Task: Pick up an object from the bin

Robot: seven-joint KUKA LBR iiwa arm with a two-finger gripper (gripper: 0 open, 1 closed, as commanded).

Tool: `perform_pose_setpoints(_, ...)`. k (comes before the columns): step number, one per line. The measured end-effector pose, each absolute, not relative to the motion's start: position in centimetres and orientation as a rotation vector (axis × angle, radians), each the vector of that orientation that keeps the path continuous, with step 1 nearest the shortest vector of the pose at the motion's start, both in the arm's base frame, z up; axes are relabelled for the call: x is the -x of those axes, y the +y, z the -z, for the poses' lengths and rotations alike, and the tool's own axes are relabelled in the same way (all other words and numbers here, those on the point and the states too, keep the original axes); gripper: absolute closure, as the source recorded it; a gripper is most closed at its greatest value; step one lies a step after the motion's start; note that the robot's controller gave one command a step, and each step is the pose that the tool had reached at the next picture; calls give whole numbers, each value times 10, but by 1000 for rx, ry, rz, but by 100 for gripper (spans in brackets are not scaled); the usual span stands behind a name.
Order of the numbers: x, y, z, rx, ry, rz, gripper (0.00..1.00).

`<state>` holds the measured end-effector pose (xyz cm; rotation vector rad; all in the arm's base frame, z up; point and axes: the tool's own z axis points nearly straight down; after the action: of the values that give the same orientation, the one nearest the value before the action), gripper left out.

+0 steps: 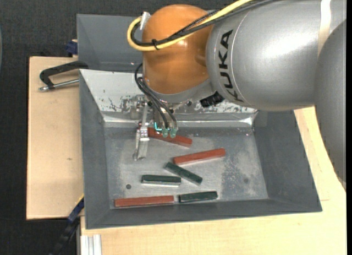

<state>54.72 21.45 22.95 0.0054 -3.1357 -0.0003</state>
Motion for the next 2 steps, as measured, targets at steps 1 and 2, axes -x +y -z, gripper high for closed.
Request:
perform_pose_setpoints(1, -549, 213, -234, 0, -3143, 3, 0)
perform_pose_setpoints(2, -557, 147, -147, 54, -3145, 4, 0)
